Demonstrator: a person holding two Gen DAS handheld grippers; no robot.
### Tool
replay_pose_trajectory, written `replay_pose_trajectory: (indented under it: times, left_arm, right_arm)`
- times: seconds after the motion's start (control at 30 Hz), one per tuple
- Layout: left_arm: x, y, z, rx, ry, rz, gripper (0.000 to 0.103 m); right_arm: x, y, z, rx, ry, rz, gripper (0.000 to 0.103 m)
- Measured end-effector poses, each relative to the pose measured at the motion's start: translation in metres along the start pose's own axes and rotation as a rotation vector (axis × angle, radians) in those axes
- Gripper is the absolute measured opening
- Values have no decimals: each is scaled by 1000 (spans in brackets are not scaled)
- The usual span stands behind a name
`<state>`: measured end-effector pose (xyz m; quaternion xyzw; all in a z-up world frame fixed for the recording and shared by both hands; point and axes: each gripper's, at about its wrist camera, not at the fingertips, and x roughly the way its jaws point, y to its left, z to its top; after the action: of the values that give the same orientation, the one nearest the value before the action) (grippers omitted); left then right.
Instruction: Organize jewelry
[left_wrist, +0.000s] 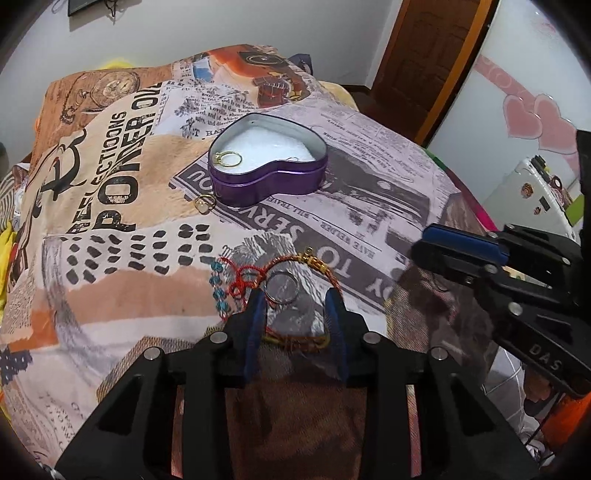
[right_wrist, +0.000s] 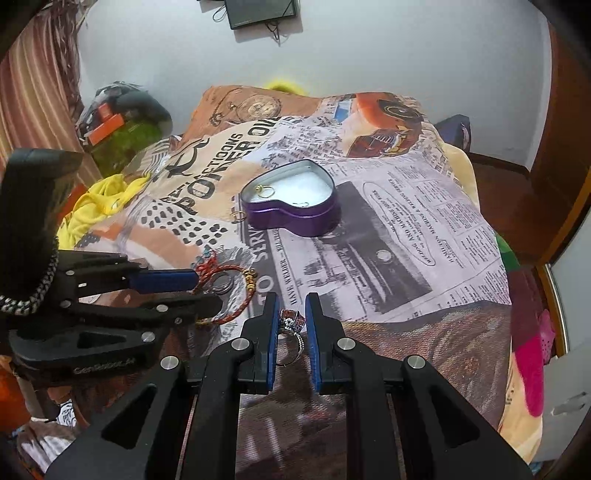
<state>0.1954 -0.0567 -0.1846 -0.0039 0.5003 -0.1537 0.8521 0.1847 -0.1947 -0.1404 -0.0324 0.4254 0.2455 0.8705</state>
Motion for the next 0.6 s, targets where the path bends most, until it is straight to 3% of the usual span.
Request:
replay_pose_trajectory:
  times: [0.33, 0.43, 0.6]
  left_arm:
    - [14, 8, 8, -15, 0, 25, 33]
    - [14, 5, 8, 7, -3, 49, 27]
    - [7, 3, 8, 8, -12, 28, 26]
  right_arm:
    - [4, -10, 1, 10, -1, 14, 13]
    - [5, -11, 1, 13, 0, 18, 13]
    - [5, -12, 1, 15, 2, 19, 13]
